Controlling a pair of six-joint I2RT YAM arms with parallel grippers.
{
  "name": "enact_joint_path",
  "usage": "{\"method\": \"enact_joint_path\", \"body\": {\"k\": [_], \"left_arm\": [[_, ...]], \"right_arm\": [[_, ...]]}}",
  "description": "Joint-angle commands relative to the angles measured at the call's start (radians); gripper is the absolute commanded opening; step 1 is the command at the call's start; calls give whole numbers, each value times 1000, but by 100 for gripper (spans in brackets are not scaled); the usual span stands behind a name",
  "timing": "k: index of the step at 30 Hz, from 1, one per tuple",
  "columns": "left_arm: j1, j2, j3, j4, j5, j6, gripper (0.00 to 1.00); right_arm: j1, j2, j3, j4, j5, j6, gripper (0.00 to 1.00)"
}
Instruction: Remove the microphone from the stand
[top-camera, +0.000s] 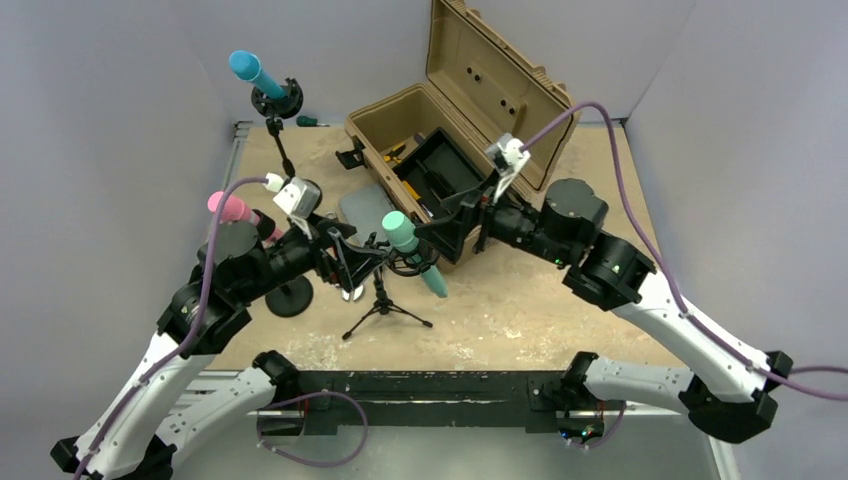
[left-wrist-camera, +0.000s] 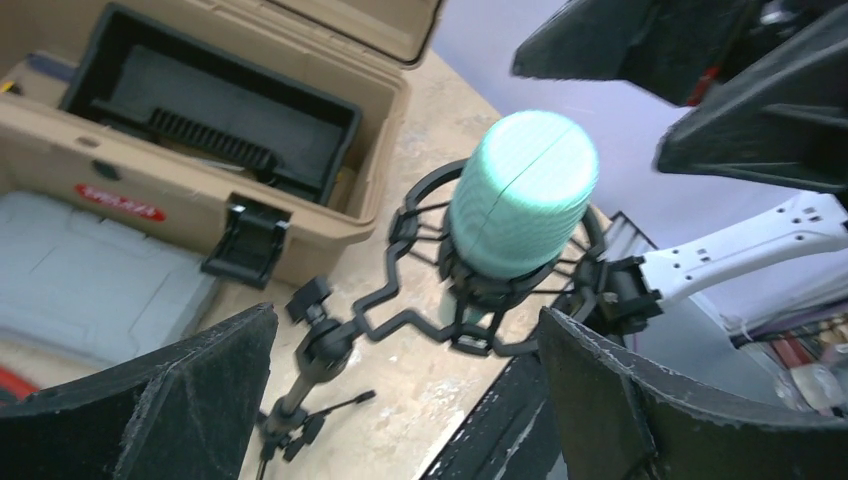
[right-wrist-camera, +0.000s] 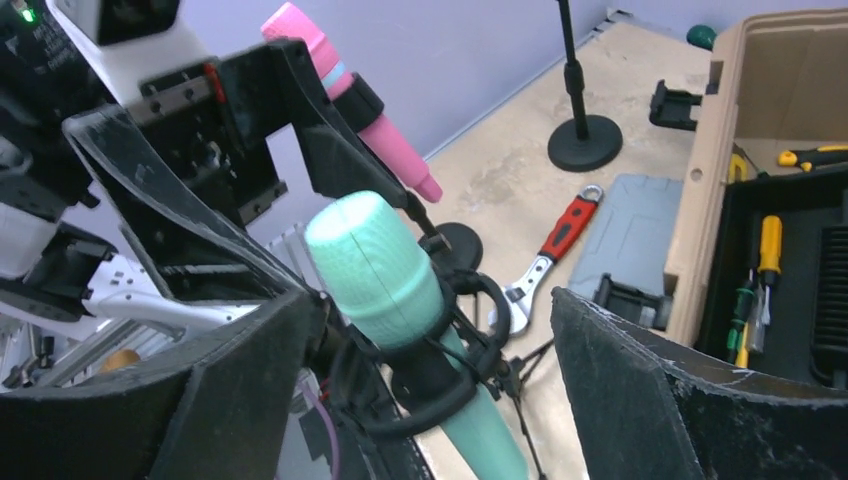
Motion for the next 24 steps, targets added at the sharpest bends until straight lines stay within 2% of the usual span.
{"method": "enact_joint_path", "body": {"k": [1, 6, 11, 13, 20, 24], "left_arm": [[-3, -56, -46, -52, -141, 20, 100], [-3, -92, -80, -94, -179, 10, 100], [-3, -126, -124, -92, -201, 1, 100], [-2, -145, -151, -75, -208, -3, 100], [-3, -186, -210, -64, -221, -11, 100], [-3, -192, -229, -68, -224, -14, 100]], "right_arm": [[150, 91, 149, -54, 251, -63, 87], [321, 222, 269, -149, 503, -76, 92], [481, 333, 341, -246, 893, 7, 98], [519, 359, 346, -261, 985, 25, 99], [560, 368, 321, -251, 1082, 6, 98], [568, 380, 351, -278, 1056, -48, 86]]}}
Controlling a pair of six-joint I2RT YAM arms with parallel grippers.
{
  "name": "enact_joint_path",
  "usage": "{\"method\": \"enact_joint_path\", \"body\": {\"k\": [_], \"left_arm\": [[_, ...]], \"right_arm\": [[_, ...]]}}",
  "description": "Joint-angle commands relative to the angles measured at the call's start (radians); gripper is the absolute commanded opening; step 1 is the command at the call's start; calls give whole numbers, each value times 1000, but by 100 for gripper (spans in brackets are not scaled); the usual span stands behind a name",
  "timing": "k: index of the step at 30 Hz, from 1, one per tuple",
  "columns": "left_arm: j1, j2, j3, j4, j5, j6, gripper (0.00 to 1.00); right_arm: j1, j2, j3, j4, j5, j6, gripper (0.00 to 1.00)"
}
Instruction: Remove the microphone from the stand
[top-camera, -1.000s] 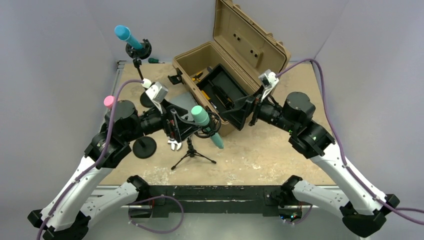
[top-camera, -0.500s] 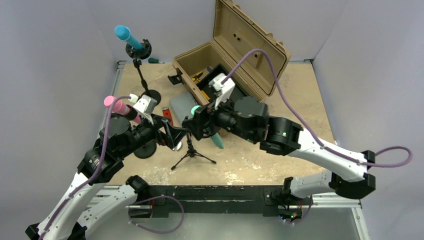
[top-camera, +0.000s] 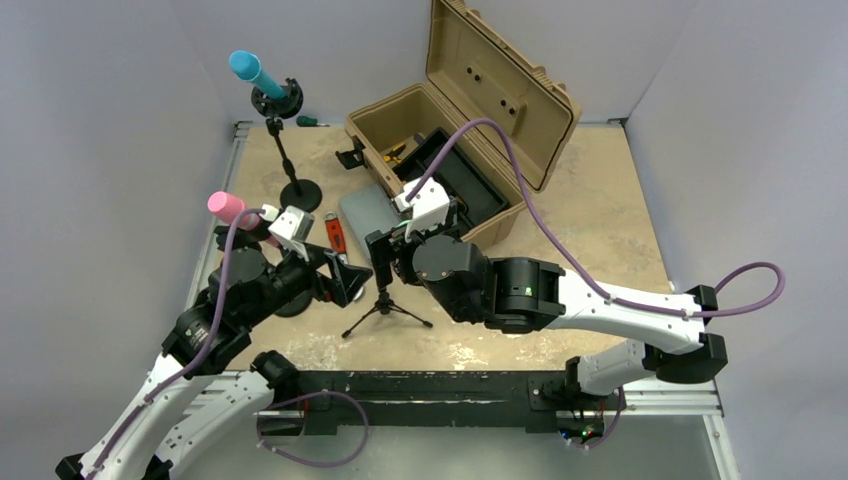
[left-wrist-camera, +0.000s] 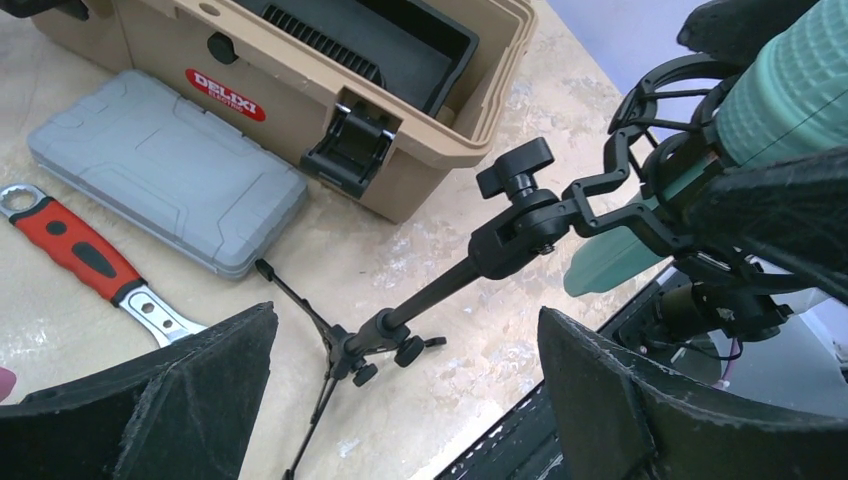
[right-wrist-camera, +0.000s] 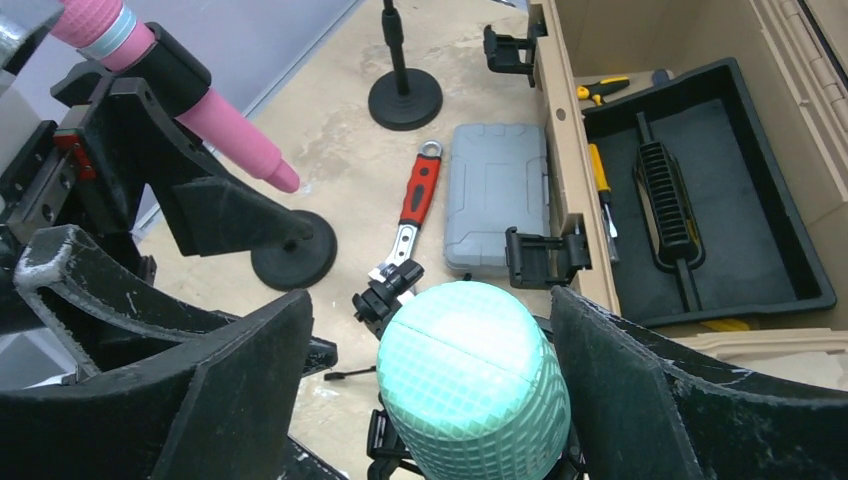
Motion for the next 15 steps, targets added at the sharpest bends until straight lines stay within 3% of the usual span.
{"method": "enact_joint_path", "body": {"k": [1, 7, 15], "left_arm": [[-3, -11, -23, 32, -16, -19, 100], [-3, -10, -39, 52, -8, -26, 100], [-3, -19, -52, 60, -3, -35, 100]], "right_arm": [[12, 10, 54, -78, 50, -26, 85], [22, 49, 108, -123, 28, -71, 71], [25, 76, 174, -157, 53, -124, 30]]}}
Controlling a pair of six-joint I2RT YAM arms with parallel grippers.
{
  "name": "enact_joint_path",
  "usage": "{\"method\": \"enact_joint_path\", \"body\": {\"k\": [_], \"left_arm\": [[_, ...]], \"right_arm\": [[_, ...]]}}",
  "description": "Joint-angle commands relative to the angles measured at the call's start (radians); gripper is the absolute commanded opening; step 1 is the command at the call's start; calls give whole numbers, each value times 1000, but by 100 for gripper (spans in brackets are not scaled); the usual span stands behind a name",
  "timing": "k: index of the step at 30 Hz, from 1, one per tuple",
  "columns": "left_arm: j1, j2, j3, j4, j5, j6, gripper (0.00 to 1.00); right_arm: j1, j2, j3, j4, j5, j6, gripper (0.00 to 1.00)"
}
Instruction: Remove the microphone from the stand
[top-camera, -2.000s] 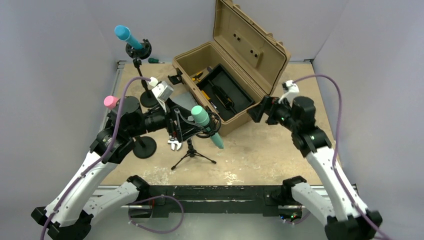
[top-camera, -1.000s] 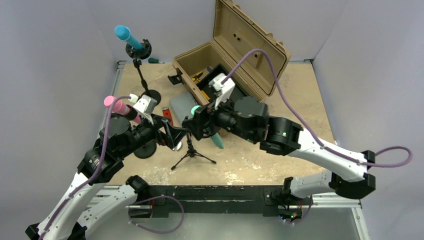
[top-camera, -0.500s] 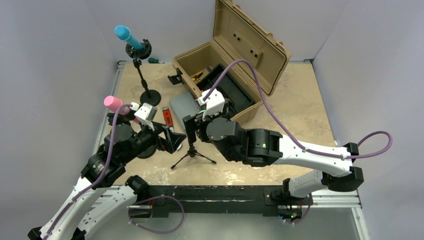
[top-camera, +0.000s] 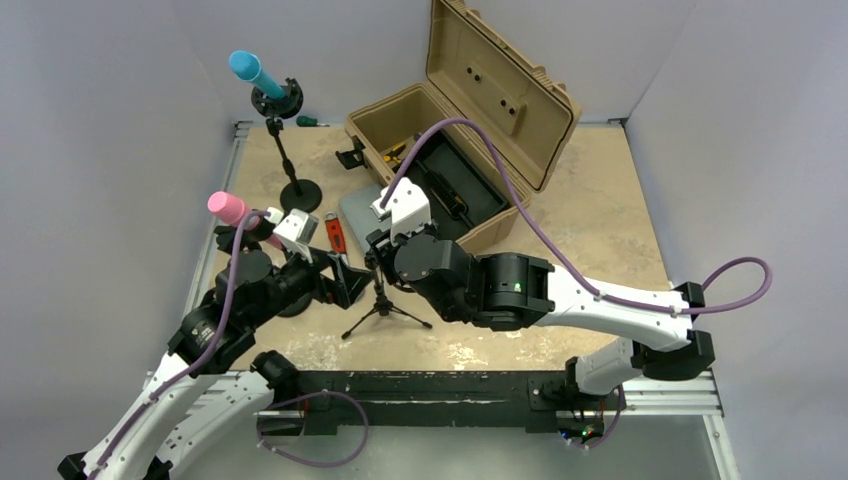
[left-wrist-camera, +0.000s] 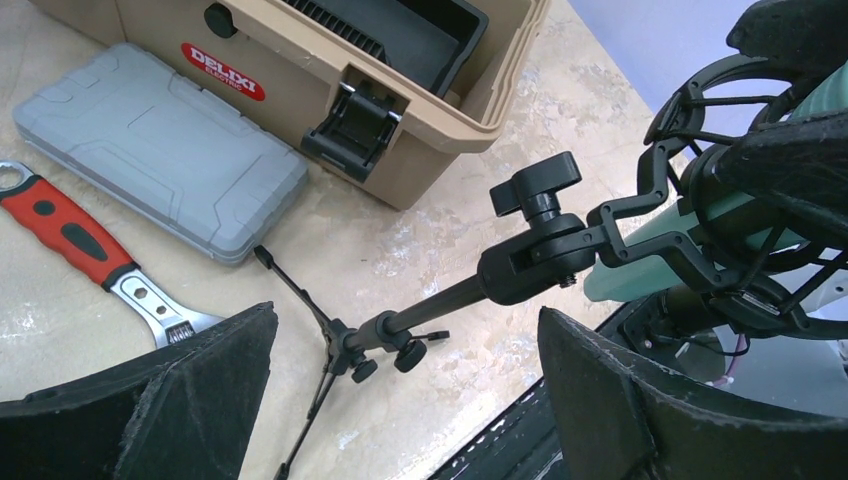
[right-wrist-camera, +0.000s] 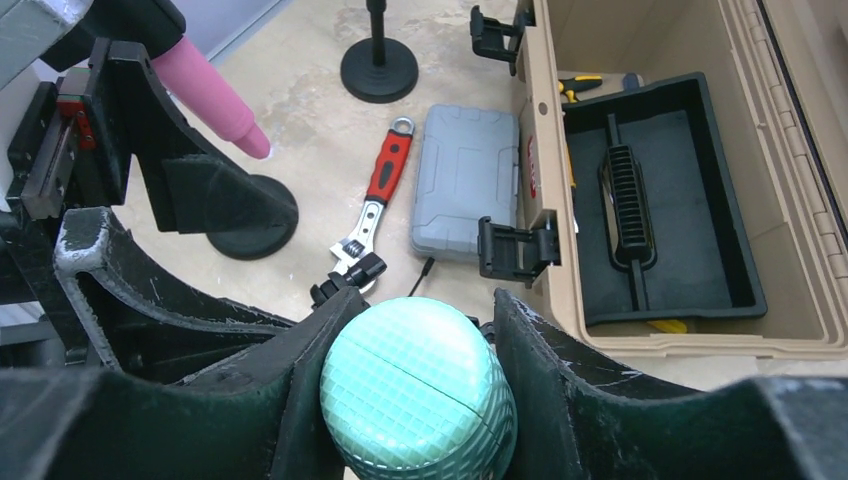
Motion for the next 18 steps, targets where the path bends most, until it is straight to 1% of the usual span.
{"method": "enact_joint_path", "body": {"k": [1, 6, 7, 12, 18], "left_arm": [[-3, -15, -10, 52, -2, -18, 100], [-3, -18, -16, 55, 1, -23, 100], [-3, -16, -17, 55, 3, -25, 100], [-3, -19, -22, 60, 9, -31, 100], [-3, -33, -29, 53, 10, -31, 100]], "right_arm": [[6, 6, 78, -24, 42, -48, 26], [7, 10, 141, 11, 33, -111, 2], [7, 12, 158, 20, 29, -124, 0], [7, 36, 262, 78, -9, -193, 0], [8, 80, 443, 120, -97, -253, 0]]}}
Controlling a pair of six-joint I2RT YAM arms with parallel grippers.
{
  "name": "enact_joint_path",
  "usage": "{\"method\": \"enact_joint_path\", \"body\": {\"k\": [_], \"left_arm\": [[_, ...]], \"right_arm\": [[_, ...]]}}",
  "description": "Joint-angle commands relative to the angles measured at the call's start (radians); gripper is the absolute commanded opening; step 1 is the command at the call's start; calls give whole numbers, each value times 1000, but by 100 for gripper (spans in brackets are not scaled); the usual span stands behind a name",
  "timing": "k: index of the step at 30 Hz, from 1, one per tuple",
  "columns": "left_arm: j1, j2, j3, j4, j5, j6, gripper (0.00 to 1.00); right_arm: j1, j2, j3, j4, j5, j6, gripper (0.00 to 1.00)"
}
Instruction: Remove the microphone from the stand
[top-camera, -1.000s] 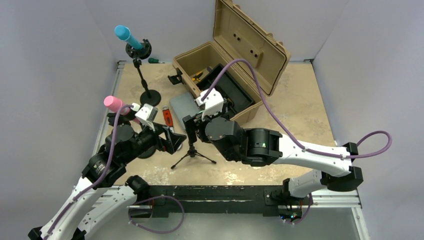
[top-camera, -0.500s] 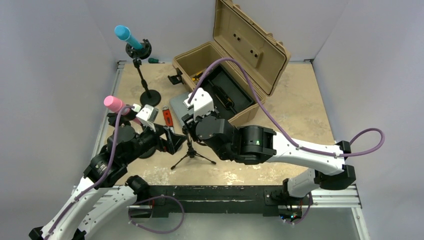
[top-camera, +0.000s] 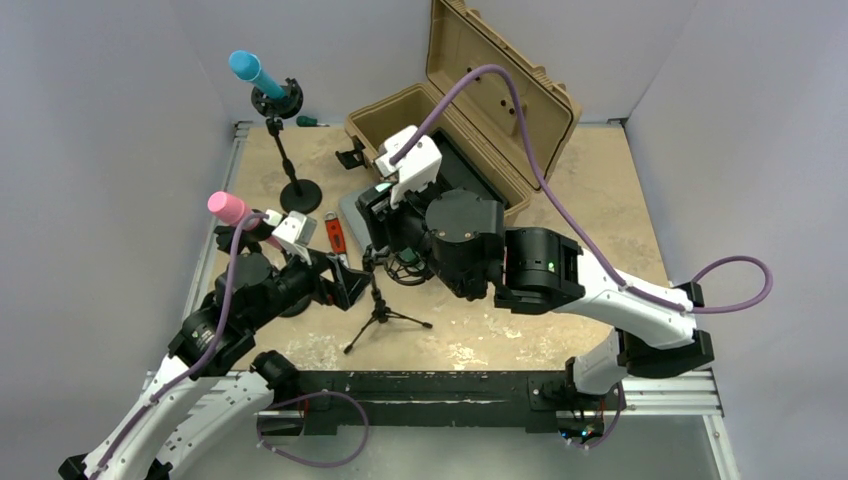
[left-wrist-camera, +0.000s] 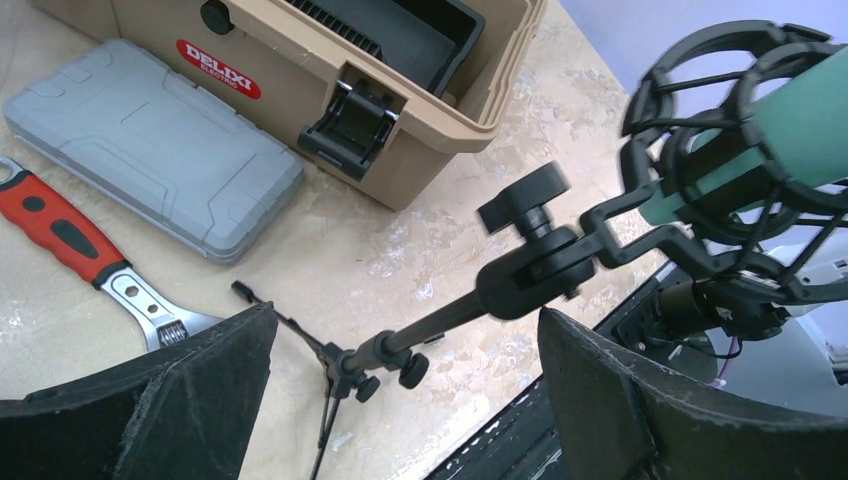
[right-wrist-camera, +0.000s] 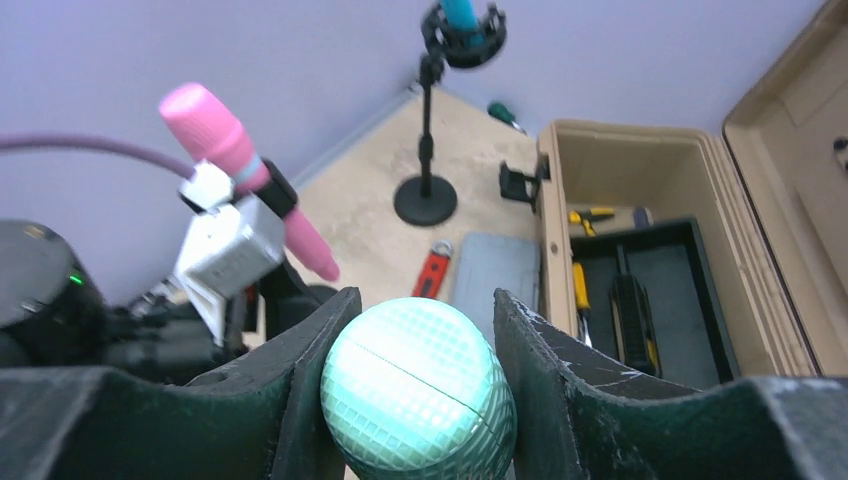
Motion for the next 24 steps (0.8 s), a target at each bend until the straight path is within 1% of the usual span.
{"method": "enact_joint_path", "body": {"k": [1, 3, 6, 9, 11, 13, 15, 17, 19, 23, 24], "left_arm": [[-4, -17, -5, 34, 6, -15, 100], [-4, -17, -2, 29, 3, -10, 100], [-2, -12, 11, 14, 1, -2, 100], [-3, -8, 24, 3, 1, 4, 100], [-3, -11, 30, -1, 0, 8, 100], [-3, -15, 33, -5, -3, 11, 100], [-3, -20, 34, -9, -9, 14, 100], [-3, -26, 31, -10, -15, 15, 100], [-4, -31, 28, -11, -20, 16, 100], [-4, -27, 27, -13, -20, 24, 100], [-3, -23, 30, -14, -20, 26, 100]], "right_arm": [[6, 10, 146, 109, -75, -85, 0], [5, 9, 186, 151, -99, -88, 0], [5, -2, 216, 227, -110, -145, 0], [5, -44, 191, 335, -131, -173, 0], [5, -90, 141, 423, -152, -181, 0], [5, -184, 43, 550, -171, -193, 0], [6, -299, -116, 725, -172, -222, 0], [4, -412, -271, 858, -138, -251, 0], [5, -491, -369, 920, -51, -273, 0], [5, -626, -533, 954, 145, -323, 0], [5, -670, -575, 962, 217, -346, 0]]}}
